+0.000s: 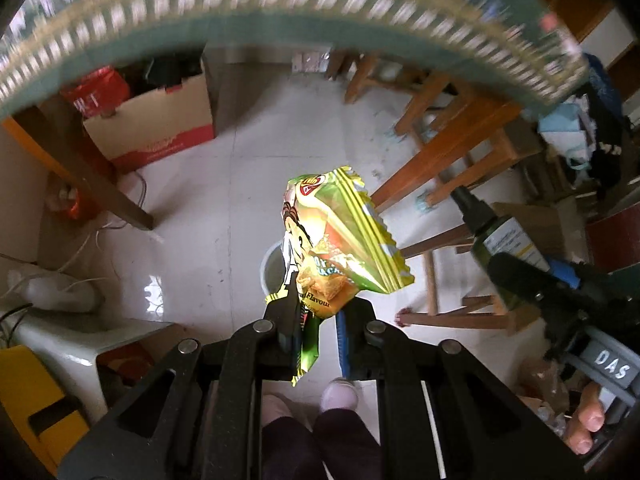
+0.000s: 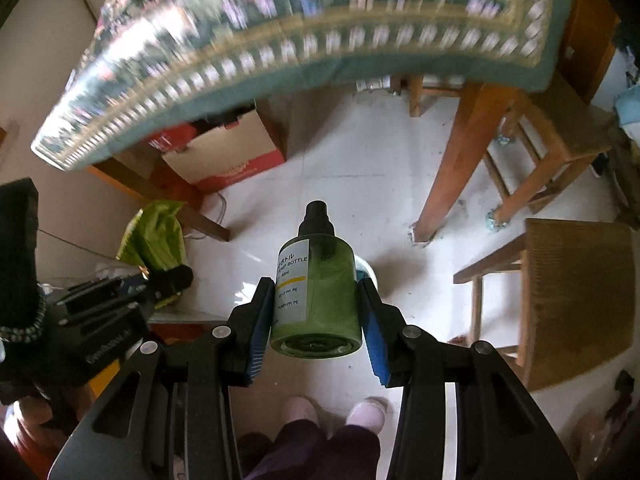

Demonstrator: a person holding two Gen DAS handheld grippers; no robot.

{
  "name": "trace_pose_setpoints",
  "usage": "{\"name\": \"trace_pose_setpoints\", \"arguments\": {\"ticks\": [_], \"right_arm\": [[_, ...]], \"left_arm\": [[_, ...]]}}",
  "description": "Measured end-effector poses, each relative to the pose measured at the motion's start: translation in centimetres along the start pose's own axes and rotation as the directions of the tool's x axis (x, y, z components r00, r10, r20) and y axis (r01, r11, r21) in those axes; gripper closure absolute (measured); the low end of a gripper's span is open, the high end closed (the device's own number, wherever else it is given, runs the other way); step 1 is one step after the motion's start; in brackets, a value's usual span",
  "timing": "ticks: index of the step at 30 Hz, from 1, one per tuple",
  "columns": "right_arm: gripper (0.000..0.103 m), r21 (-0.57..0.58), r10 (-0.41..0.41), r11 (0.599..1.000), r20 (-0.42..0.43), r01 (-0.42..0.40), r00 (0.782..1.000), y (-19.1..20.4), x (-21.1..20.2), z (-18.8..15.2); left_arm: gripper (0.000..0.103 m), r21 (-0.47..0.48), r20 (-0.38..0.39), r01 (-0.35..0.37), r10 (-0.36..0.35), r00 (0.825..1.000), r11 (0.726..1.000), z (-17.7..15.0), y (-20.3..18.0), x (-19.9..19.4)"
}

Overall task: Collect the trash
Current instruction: 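Open both tools to drop wrapper and bottle into the bucket, then raise both tools back up toward the table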

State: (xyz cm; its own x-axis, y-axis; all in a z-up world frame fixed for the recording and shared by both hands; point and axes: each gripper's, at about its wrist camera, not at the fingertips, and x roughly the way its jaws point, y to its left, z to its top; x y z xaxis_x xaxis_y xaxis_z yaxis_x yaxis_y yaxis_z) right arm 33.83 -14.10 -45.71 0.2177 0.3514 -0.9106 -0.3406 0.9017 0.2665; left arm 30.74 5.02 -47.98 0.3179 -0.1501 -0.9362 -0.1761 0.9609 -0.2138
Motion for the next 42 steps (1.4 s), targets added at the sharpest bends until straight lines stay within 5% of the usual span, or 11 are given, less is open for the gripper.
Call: {"name": "trace_pose_setpoints", "arguments": {"ticks": [7,11,18,20,22,26,33,42], "right_arm": [[0.064,-0.046,0.023,0.999,-0.037,-0.025,0.999,-0.1,7.4,-0.2],[0.040,0.023,0.034,0.999,-0.063,-0.033,0.997,-1.7,9.9,-0.3],[0.040,0.076,-0.022,0.997,-0.098,0.030,0.995,-4.0,11.4,-0.9],[0.040,0.090,-0.029,0.995,-0.103,0.039,0.994,-4.7,11.3,-1.0],[0.040,0.104,-0.031,0.994,-0.108,0.042,0.994,-5.2,11.1,-1.0],[0.040,0.105,-0.050,0.993,-0.104,0.061,0.993,-5.6,10.6,-0.9],[0.040,0.110,-0.041,0.993,-0.096,0.051,0.995,-5.2,9.0,-0.3],[0.040,0.076,-0.023,0.997,-0.042,0.026,0.999,-1.5,1.4,1.5]], "left_arm": [[0.090,-0.017,-0.026,-0.004,0.004,1.000,1.000,-0.8,2.3,6.8],[0.090,-0.022,-0.062,0.003,-0.004,0.998,1.000,-1.3,2.7,10.2],[0.090,-0.029,-0.136,0.069,-0.072,0.988,0.997,-1.2,1.3,15.1],[0.079,-0.040,-0.148,0.070,-0.075,0.986,0.997,-0.9,0.8,16.0],[0.046,-0.052,-0.156,0.058,-0.065,0.986,0.997,-0.3,0.6,16.9],[0.045,-0.051,-0.175,0.053,-0.061,0.983,0.997,0.1,0.5,18.0],[0.045,-0.031,-0.163,0.024,-0.029,0.986,0.999,0.3,0.4,14.4],[0.045,-0.057,-0.094,-0.001,-0.004,0.996,0.998,1.3,0.4,3.2]]}}
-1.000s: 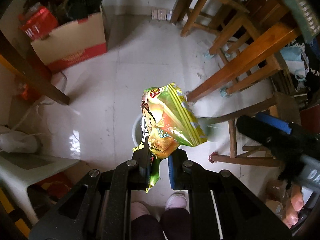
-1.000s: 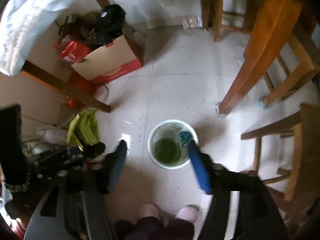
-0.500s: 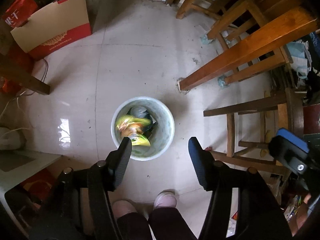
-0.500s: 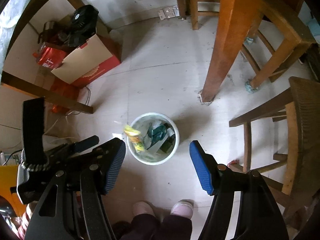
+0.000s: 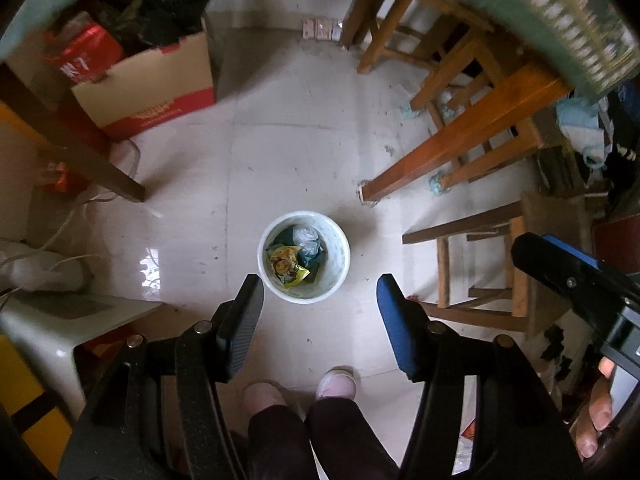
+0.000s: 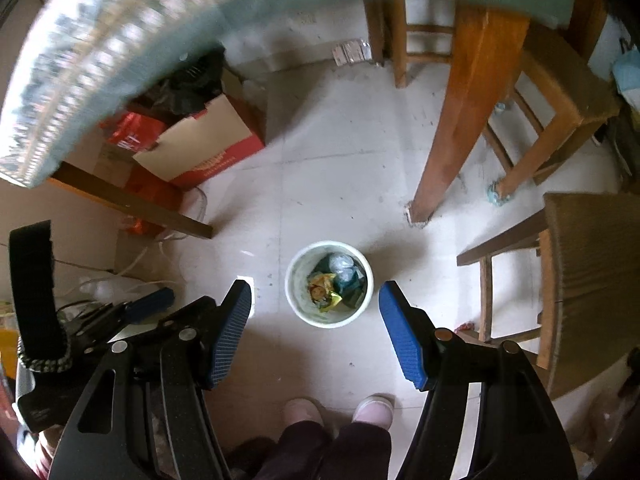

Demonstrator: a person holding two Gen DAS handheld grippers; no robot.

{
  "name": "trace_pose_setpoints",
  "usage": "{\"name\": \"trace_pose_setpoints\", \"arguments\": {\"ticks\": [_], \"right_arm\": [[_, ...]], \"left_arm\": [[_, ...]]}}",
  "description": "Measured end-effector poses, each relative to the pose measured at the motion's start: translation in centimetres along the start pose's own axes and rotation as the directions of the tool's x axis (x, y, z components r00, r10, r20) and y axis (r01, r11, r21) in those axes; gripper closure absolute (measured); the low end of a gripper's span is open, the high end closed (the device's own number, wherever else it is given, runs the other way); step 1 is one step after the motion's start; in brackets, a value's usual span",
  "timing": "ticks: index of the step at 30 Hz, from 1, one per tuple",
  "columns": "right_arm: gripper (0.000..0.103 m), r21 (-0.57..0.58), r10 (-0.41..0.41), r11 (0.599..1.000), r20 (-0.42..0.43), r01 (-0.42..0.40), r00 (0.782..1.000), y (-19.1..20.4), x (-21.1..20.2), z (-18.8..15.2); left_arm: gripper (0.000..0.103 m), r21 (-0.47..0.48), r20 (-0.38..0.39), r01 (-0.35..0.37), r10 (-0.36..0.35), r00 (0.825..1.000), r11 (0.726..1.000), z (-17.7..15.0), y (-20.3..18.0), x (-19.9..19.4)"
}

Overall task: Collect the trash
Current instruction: 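Raise both tools back up toward the table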

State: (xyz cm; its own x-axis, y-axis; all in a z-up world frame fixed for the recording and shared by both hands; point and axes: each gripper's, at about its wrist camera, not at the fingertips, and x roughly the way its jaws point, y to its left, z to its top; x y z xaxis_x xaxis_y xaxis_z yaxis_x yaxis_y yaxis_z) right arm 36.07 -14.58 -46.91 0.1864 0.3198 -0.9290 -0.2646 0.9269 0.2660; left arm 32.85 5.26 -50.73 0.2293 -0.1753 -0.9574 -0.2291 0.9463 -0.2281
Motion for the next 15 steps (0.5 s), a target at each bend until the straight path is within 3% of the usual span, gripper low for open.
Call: {"name": "trace_pose_setpoints", "arguments": {"ticks": [5,10,15], "right_arm": [[0.040,-0.028,0.003,1.000,0.046,-0.002,0.999,2.3,-5.7,0.6],[0.040,-0.070,0.011,0.998,0.107,-0.004,0.994,5.1,-12.3,0.9],[0.040,-0.134,-0.019,0.990,0.203,0.047,0.979,8.4,-19.0,1.1]], "left_arm": [[0.045,0.008,0.074,-0.028,0.027,0.997,1.000,0.2,-0.4,-8.0],[0.045,0.020,0.179,-0.047,0.042,0.983,0.999,0.2,-0.9,-17.1],[0.045,0.054,0.333,-0.087,0.064,0.941,0.995,-0.2,-2.0,-26.3]]}}
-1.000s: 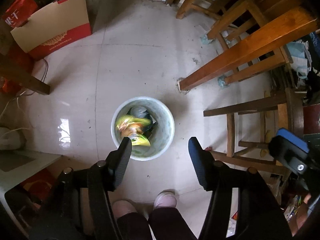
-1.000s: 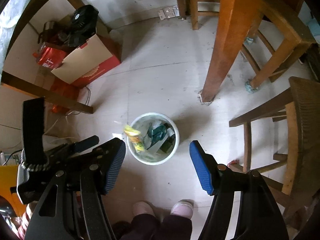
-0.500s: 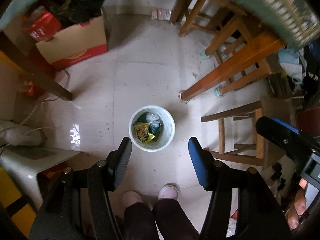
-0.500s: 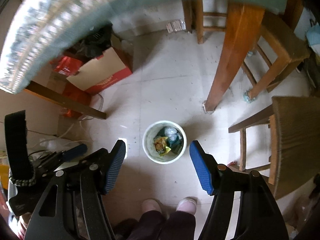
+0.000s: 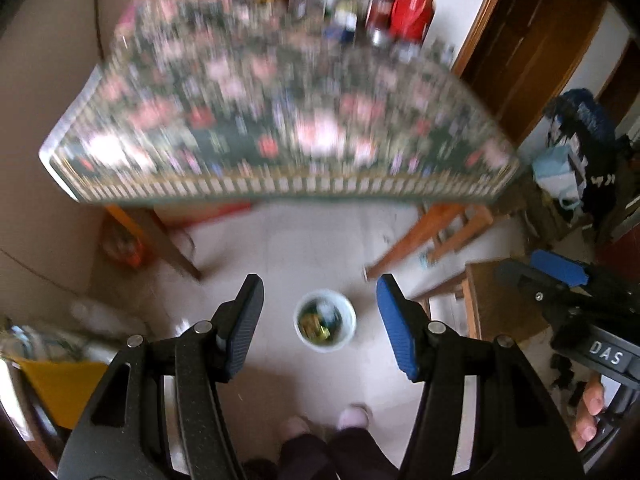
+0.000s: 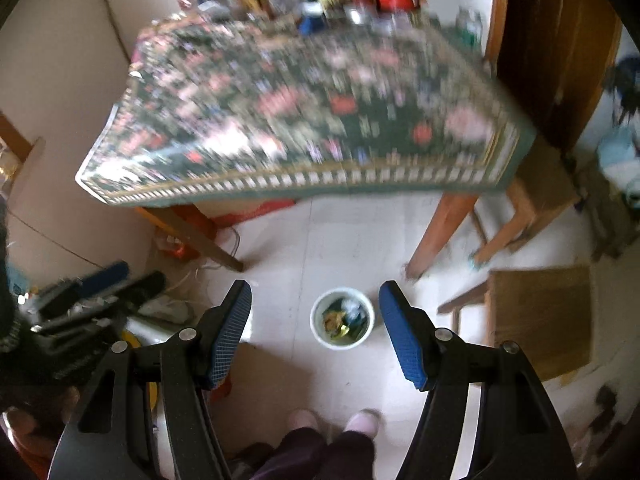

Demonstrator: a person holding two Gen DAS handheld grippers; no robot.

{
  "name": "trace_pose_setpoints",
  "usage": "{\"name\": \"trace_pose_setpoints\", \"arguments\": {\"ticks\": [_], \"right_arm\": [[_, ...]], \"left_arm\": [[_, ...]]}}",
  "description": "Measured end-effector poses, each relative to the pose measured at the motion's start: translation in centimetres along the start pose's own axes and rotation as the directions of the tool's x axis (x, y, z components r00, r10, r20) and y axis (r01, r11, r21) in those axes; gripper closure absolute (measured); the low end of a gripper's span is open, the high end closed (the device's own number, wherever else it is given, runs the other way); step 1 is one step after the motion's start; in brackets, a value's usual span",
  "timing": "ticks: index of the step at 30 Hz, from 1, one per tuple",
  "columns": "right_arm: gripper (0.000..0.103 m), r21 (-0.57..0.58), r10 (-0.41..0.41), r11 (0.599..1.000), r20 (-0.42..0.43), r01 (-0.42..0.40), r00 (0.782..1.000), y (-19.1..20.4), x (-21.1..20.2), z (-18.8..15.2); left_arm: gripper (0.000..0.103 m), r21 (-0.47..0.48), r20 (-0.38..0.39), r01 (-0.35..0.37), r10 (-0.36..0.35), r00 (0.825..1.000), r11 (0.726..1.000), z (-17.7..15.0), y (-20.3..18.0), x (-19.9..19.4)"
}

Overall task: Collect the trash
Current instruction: 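Raise both tools back up toward the table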

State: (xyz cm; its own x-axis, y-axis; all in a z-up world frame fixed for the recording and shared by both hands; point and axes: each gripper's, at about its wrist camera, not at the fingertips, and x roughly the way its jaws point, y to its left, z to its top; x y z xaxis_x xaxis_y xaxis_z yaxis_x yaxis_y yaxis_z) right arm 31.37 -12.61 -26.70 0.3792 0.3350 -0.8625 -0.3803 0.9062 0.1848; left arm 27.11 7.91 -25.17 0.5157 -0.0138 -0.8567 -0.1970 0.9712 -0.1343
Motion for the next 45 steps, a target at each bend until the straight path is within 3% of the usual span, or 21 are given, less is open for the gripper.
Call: {"name": "trace_pose_setpoints", "arguments": {"ticks": [6,13,21,25,30,32,35,45], "right_arm": [[0.040,-0.026,-0.020,0.999,0.129,0.023,0.991,2.5,-7.1,2.3],[0.040,-0.037,-0.032,0.998,0.286,0.044,0.958,5.9,-15.1,3.6],[0.040,-0.017,-0.059,0.997,0.413,0.073,0.909,7.6,-20.3,4.1],[0.040,0.009,-0.081,0.996,0.467,0.087,0.880,7.2,-22.2,4.5],[0.039,0.033,-0.094,0.995,0.517,0.090,0.851,6.3,-23.3,5.8],[0.025,0.038,-0.104,0.994,0.537,0.099,0.837,5.9,-23.3,6.2],[0.015,0.054,-0.123,0.992,0.568,0.112,0.814,4.8,-22.9,7.3],[0.014,0.021,-0.081,0.996,0.577,0.084,0.812,-1.8,-20.8,14.6]], "left_arm": [[0.045,-0.001,0.155,0.029,-0.028,0.988,1.000,2.2,0.5,-8.8],[0.045,0.044,0.267,0.068,-0.078,0.961,0.997,3.7,1.1,-16.8],[0.044,0.130,0.398,0.078,-0.124,0.909,0.988,4.5,0.4,-23.5],[0.044,0.159,0.456,0.100,-0.163,0.875,0.982,5.2,-0.2,-25.8],[0.039,0.190,0.501,0.091,-0.176,0.847,0.978,6.7,-0.9,-26.8],[0.038,0.197,0.499,0.105,-0.191,0.845,0.975,7.5,-1.1,-26.5],[0.030,0.195,0.498,0.091,-0.178,0.849,0.977,9.0,-2.0,-25.1],[0.030,0.172,0.487,0.033,-0.114,0.866,0.985,16.7,-6.8,-18.7]]}}
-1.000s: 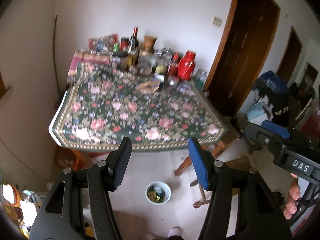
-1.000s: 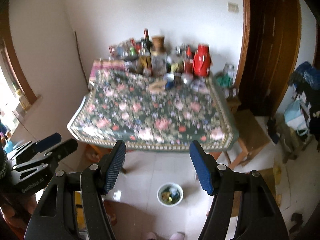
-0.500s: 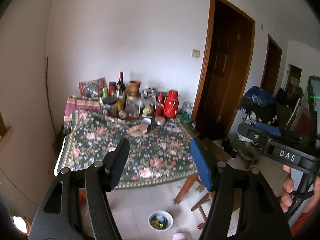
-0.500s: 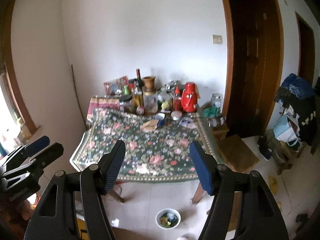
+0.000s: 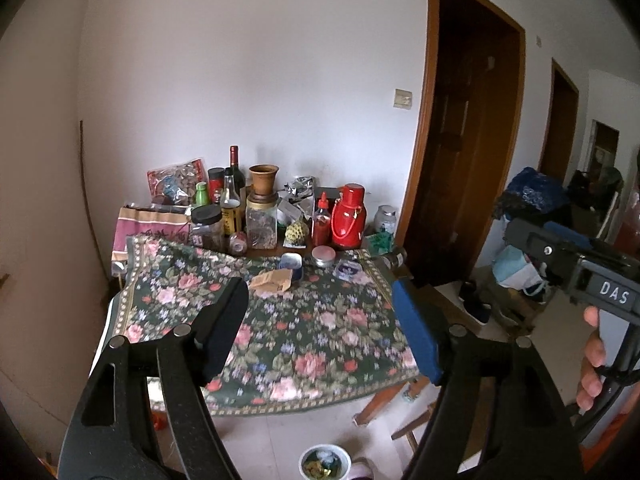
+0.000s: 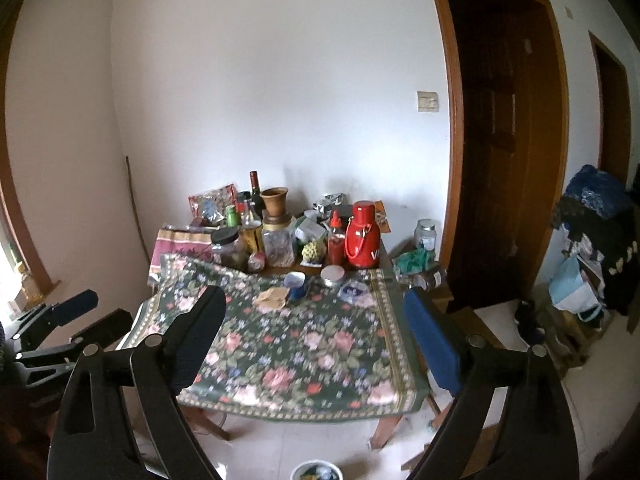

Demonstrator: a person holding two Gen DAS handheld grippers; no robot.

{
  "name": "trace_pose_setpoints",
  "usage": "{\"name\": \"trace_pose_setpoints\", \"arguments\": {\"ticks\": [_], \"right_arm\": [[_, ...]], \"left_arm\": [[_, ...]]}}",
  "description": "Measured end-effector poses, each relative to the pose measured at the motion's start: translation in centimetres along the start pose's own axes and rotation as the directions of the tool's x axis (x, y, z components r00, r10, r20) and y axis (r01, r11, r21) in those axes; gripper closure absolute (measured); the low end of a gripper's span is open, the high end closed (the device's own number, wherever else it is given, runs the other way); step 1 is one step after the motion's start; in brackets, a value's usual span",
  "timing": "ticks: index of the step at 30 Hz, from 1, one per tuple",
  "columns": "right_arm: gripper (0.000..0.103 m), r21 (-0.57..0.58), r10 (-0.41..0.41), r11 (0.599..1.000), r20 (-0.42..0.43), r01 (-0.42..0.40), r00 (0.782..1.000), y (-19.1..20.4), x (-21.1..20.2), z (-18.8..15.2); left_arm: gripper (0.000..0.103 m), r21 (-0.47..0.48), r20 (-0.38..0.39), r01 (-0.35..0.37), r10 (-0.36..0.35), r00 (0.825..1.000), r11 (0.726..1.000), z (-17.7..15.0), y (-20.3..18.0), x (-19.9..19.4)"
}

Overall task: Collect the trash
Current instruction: 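Raise both tools back up toward the table, then grasp the paper label strip with left tool while right grasps Lucky Cup box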

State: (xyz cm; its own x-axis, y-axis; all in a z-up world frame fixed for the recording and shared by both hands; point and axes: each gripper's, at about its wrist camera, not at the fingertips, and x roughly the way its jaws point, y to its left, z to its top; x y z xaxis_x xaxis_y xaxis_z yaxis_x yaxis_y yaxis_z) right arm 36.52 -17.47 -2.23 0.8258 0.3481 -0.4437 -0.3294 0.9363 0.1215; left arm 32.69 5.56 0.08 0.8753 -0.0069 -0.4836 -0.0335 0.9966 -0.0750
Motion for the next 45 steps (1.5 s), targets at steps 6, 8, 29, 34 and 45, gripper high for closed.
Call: {"name": "trace_pose_setpoints", "arguments": {"ticks": [6,8,29,34,45], "right_arm": [[0.014,-0.027,0.013,1.000,-0.047,-0.014,0.999,-4.0,4.6,2.6],[0.014,-0.032,0.008,0.999,-0.051,-0.010,0.999,-5.4,6.1,3.2],[0.014,0.100,-0.078,0.988,-0.309,0.114,0.948,-6.8,24.4,2.8],[0.014,0.146,-0.083,0.976,-0.430,0.159,0.899,-6.4,31.1,0.4],[0.014,0.227,-0.100,0.933,-0.581,0.278,0.808,-8.6,44.3,-5.3]], "left_arm": [[0.030,-0.036,-0.018,-0.044,0.043,0.999,0.998,3.2,-1.9,6.0],[0.030,-0.051,-0.027,-0.058,0.057,0.998,0.997,3.9,-2.1,7.7],[0.030,0.029,-0.312,0.049,-0.038,0.949,0.998,4.3,3.2,29.4],[0.030,0.047,-0.395,0.109,-0.082,0.915,0.993,3.2,6.0,34.9],[0.030,0.067,-0.595,0.093,-0.035,0.803,0.993,-4.5,8.6,45.4]]}}
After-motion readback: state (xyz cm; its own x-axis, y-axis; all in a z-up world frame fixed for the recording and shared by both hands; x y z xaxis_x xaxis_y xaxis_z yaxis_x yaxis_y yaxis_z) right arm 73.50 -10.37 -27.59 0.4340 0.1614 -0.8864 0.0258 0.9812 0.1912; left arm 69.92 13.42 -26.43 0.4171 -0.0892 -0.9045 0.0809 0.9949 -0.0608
